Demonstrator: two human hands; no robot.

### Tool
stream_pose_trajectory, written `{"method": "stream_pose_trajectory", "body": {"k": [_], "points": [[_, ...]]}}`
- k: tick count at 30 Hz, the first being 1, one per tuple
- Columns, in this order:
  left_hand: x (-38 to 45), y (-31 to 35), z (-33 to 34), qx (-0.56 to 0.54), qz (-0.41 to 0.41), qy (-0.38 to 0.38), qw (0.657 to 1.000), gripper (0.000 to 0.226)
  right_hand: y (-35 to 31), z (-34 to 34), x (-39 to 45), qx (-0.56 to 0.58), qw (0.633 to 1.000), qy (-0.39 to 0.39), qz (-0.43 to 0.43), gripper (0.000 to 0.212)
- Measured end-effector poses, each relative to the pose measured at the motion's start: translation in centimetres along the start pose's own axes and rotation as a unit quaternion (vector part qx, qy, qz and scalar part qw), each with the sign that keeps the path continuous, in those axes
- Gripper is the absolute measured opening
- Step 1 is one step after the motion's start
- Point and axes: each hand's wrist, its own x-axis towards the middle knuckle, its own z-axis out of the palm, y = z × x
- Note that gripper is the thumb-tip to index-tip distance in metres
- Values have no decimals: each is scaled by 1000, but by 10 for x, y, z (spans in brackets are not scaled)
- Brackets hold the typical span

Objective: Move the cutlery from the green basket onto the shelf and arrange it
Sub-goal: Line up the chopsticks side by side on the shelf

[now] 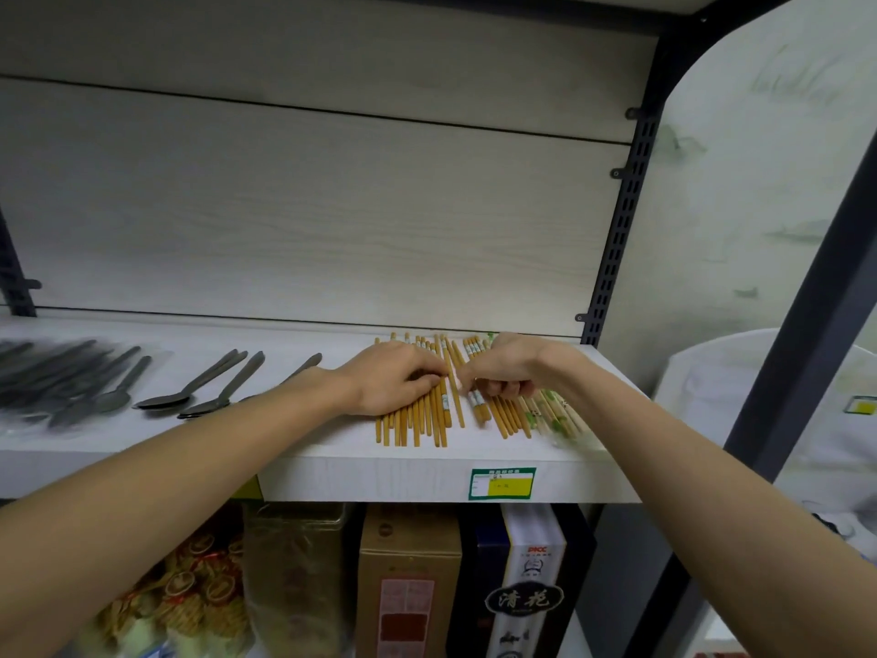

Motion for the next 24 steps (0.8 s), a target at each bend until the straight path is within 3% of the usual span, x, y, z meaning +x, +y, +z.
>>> {"method": "stream_pose_trajectory", "body": {"k": [6,12,20,24], "points": [[11,-1,-11,72,28,-5,997,31,28,-3,-7,122,991,36,-38,31],[27,17,-30,175,112,-52,977,23,44,3,-6,200,977,62,-43,37],[30,42,-39,263,152,-92,948,26,47,8,-5,209,974,81,-36,38],[28,42,-39,291,177,-86,936,25,51,4,-9,233,970,46,-56,41]]}}
